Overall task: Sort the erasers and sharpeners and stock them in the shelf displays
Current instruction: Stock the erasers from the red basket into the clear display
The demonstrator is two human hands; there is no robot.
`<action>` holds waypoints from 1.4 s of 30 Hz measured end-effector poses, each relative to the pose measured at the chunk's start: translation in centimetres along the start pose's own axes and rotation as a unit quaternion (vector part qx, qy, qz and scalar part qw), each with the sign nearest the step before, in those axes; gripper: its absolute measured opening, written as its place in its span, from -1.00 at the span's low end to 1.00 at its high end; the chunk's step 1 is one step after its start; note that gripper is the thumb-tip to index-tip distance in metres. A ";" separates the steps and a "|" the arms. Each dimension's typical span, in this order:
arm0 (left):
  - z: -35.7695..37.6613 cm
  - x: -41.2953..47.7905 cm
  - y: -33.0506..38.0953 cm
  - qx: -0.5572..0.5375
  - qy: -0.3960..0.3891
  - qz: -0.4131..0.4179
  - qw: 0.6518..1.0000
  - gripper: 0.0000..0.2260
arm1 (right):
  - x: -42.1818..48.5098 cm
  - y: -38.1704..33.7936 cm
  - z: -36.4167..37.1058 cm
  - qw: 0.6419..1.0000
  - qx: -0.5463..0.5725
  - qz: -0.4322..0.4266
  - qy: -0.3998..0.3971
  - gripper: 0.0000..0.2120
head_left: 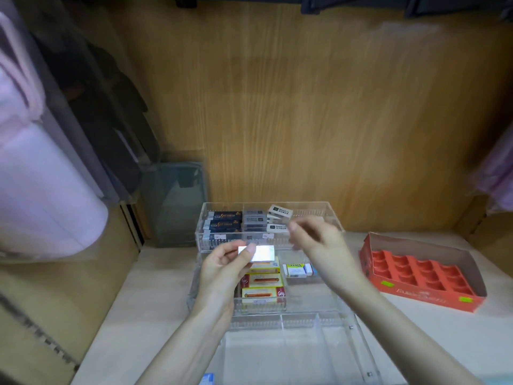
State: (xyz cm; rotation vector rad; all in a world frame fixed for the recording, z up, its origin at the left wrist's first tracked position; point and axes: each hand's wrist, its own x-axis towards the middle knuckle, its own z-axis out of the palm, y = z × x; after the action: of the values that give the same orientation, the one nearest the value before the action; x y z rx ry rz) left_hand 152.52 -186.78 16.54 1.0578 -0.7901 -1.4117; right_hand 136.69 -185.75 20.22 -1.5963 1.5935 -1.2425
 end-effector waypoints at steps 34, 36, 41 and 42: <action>-5.1 -10.1 -10.8 0.641 -0.146 0.285 0.697 -0.67 | -13.0 9.7 -4.7 0.935 -0.336 -0.036 -0.108 -0.74; -6.1 -9.7 -11.8 0.633 -0.151 0.279 0.706 -0.65 | -12.6 9.8 -4.2 0.922 -0.364 -0.035 -0.125 -0.73; -6.4 -9.5 -12.2 0.621 -0.133 0.325 0.701 -0.63 | -12.0 9.7 -4.5 0.903 -0.416 -0.021 -0.107 -0.75; -6.4 -9.4 -12.3 0.624 -0.133 0.336 0.693 -0.63 | -11.8 9.7 -4.5 0.894 -0.431 -0.019 -0.118 -0.75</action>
State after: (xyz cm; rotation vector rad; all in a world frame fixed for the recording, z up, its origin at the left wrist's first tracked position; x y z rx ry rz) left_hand 153.30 -175.23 4.36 1.2778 -2.2504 -0.2033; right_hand 129.97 -174.67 10.88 -2.1823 2.0847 -0.2828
